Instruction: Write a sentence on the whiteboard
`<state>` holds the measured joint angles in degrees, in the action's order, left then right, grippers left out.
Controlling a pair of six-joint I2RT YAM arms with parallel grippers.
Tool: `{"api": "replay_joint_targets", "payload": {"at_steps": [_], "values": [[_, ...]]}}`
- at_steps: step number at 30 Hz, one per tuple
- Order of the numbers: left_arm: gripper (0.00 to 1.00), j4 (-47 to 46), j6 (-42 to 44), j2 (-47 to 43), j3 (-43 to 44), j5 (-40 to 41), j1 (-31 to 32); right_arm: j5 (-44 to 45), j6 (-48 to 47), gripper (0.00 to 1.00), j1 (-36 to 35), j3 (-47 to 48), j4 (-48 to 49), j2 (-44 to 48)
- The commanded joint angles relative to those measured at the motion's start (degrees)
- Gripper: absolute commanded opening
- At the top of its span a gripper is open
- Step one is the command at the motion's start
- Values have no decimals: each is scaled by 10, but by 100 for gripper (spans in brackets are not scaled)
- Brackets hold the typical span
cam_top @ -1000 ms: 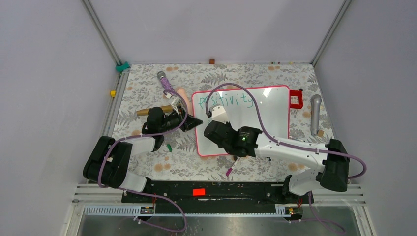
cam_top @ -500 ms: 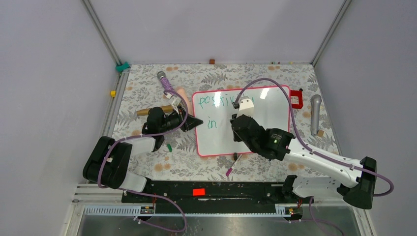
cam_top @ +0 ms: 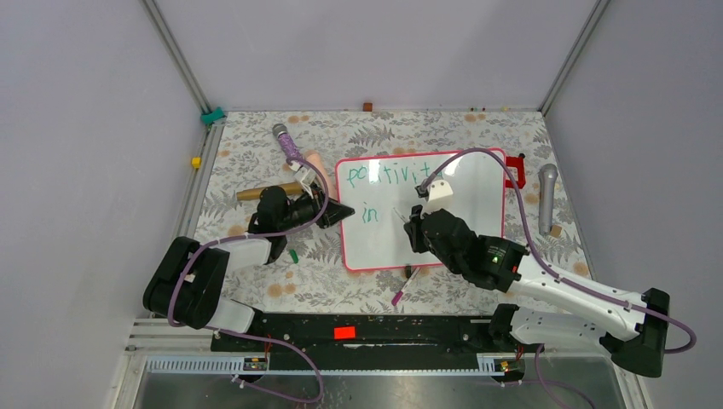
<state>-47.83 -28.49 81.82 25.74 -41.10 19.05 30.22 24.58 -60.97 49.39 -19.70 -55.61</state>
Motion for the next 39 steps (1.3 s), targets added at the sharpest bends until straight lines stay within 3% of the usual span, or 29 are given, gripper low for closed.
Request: {"api": "replay_joint_targets", "payload": {"at_steps": [1,12,29,39], "values": [[0,-3,89,1,-6,116,0,-14,-13,0,2,-3,26,5],[0,-23,84,5,-15,128,3,-13,-32,0,2,-7,33,20],[0,-31,83,-4,-24,137,4,-21,-75,0,2,76,-38,-80],[0,-31,83,-5,-24,137,4,63,-72,0,2,90,-85,-81]]}}
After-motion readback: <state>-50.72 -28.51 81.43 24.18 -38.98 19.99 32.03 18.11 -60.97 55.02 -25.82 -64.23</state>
